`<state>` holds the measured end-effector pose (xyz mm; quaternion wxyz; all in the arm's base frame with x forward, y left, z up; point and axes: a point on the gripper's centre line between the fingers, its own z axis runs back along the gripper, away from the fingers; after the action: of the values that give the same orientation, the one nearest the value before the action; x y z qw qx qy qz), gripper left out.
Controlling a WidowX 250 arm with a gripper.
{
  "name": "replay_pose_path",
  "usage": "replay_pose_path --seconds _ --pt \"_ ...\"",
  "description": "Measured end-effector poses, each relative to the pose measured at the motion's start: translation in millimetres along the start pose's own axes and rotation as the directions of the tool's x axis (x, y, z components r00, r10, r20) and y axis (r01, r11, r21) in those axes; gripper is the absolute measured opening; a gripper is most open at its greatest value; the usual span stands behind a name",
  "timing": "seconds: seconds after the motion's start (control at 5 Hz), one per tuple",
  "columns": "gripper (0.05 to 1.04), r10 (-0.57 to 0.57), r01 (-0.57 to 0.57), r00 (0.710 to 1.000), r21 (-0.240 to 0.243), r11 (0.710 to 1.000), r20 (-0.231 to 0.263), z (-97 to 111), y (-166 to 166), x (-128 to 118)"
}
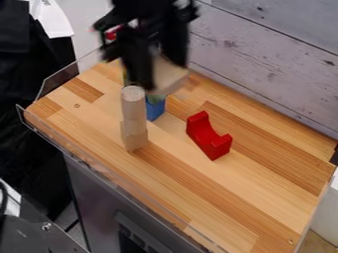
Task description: Take the white rectangular and put it on the top cylinder
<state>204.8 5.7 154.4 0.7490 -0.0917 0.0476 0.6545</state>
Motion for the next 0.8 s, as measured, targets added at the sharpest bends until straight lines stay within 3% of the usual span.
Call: replay_pose_path --seconds 0.2,0.8 --pt "0.548 0.001 -0.001 0.999 -0.002 1.0 -0.048 -15.1 0.6 17.5" --pt "0.548 0.01 -0.007 0.996 0.036 0.999 -0.084 -28.1 -6.6 48.2"
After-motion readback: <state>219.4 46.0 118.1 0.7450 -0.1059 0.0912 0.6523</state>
